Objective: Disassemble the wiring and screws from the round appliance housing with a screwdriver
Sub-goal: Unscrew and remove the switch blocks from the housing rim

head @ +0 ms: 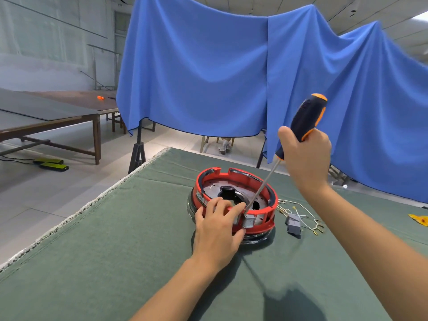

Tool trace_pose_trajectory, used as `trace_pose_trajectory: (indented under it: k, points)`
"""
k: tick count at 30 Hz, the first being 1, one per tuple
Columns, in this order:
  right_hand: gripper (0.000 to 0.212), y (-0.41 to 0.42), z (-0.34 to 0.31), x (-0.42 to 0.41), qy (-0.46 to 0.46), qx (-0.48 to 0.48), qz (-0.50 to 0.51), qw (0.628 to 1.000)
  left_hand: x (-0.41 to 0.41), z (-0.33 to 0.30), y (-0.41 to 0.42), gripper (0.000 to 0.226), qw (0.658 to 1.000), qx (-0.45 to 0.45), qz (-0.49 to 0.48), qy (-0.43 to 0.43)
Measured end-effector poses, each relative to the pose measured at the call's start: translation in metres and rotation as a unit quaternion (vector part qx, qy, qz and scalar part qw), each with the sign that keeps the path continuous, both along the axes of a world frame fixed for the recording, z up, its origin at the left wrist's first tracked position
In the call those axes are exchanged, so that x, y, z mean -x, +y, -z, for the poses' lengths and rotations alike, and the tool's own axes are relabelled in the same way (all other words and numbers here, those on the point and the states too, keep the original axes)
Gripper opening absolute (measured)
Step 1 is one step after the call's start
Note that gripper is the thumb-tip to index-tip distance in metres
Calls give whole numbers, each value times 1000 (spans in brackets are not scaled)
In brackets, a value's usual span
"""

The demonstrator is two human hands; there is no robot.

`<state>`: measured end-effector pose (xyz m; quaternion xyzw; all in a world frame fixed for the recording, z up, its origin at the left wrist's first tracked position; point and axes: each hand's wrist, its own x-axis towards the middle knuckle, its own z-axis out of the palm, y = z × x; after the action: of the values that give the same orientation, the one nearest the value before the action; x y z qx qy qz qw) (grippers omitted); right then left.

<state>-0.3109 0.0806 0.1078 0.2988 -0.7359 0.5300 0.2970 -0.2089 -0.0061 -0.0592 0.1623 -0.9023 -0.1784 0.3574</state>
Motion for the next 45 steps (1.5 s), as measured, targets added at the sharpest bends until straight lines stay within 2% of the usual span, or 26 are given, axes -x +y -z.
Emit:
trace_pose_trajectory:
  k: [3, 5, 8, 13, 20, 28, 35, 45]
  points:
    - [34, 34, 14, 4, -63, 98, -23, 993, -1, 0, 0, 50, 1000, 7, -2, -8]
    - [31, 53, 27, 8, -111, 174, -1, 979, -2, 0, 0, 49, 1000, 11, -4, -8]
    - [31, 75, 49, 17, -202, 293, 19, 934, -4, 1, 2, 48, 1000, 3, -1, 4]
    - [32, 94, 91, 25, -287, 404, 37, 868, -6, 0, 3, 46, 1000, 0, -1, 16]
    - [30, 90, 131, 26, -363, 456, 51, 811, -4, 3, 2, 46, 999, 1, -3, 41]
    - [26, 101, 145, 26, -416, 481, 71, 768, 0, 4, 1, 47, 999, 1, -6, 53]
    - [26, 105, 147, 23, -429, 488, 64, 758, -2, 3, 3, 47, 999, -16, -4, 47]
    - [26, 104, 149, 16, -434, 464, 72, 769, -5, 3, 1, 47, 998, -24, 8, 54]
